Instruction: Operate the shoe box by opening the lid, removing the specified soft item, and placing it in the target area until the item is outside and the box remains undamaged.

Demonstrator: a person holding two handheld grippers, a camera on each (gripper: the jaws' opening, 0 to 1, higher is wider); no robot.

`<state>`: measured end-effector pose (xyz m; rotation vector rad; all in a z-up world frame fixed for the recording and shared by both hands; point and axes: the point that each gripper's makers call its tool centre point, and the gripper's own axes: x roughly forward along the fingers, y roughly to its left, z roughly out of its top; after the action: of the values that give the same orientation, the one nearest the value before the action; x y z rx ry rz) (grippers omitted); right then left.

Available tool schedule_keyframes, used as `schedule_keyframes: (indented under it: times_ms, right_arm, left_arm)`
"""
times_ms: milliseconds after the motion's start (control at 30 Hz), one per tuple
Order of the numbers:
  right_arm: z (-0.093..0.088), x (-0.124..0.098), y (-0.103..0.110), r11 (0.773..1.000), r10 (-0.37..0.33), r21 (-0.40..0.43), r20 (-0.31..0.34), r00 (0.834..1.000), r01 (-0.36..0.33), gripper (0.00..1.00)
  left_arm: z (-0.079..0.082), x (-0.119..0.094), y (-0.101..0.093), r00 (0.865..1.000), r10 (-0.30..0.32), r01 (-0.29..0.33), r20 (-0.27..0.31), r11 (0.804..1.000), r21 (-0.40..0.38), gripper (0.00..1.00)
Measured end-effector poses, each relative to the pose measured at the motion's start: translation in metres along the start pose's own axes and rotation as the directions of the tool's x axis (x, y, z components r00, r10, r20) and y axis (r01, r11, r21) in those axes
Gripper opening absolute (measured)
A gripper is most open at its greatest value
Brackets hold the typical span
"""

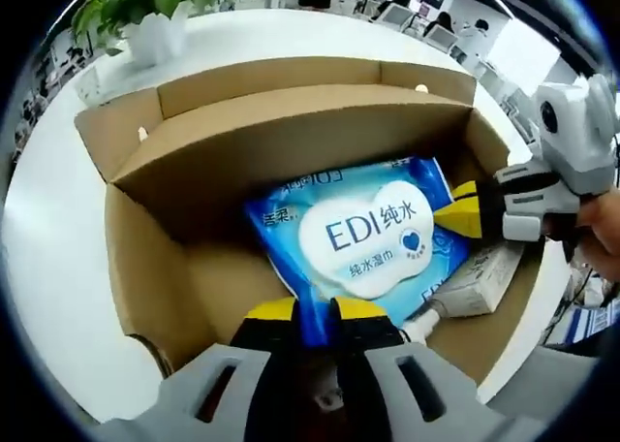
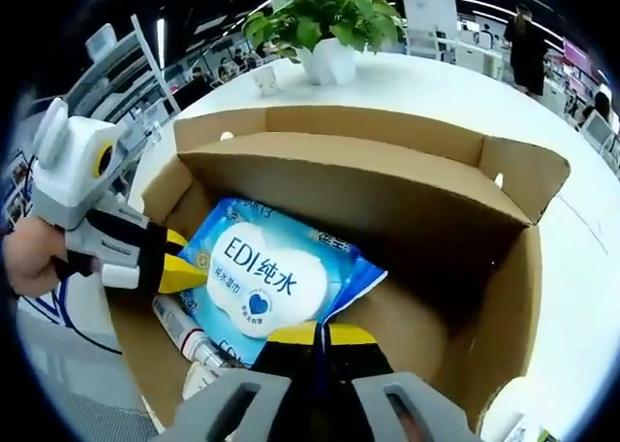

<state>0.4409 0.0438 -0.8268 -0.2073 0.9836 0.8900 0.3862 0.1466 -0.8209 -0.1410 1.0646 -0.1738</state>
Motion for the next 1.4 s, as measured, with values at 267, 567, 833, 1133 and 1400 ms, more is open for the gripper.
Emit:
schedule_keyframes:
  times_ms: [267,567,833,1133,1400]
  right_arm:
    - [0.017,-0.019,0.006,1.0,-0.002,0.021,0.105,0.994,0.0,0.0]
    - [0.036,-0.046,0.013,1.0,-0.009,-0.001,0.202,0.979,0.01,0.0]
    - [0.038,-0.072,0.013,0.999,-0.032,-0.002,0.245,0.969,0.033,0.0]
    - [0.024,-0.102,0.006,0.998,-0.066,0.032,0.285,0.956,0.059,0.0]
    - [0.005,-0.134,-0.008,0.991,-0.118,0.095,0.318,0.941,0.092,0.0]
  left_arm:
    - [0.016,-0.022,-0.001,0.994,-0.016,0.016,0.112,1.0,0.0,0.05]
    - [0.037,-0.046,-0.004,0.977,-0.03,0.024,0.212,0.999,0.029,0.05]
    - [0.045,-0.065,-0.021,0.964,-0.056,0.04,0.261,0.997,0.067,0.05]
    - [0.05,-0.075,-0.049,0.953,-0.094,0.059,0.288,0.99,0.129,0.05]
    - [0.056,-0.083,-0.089,0.942,-0.151,0.092,0.3,0.975,0.203,0.05]
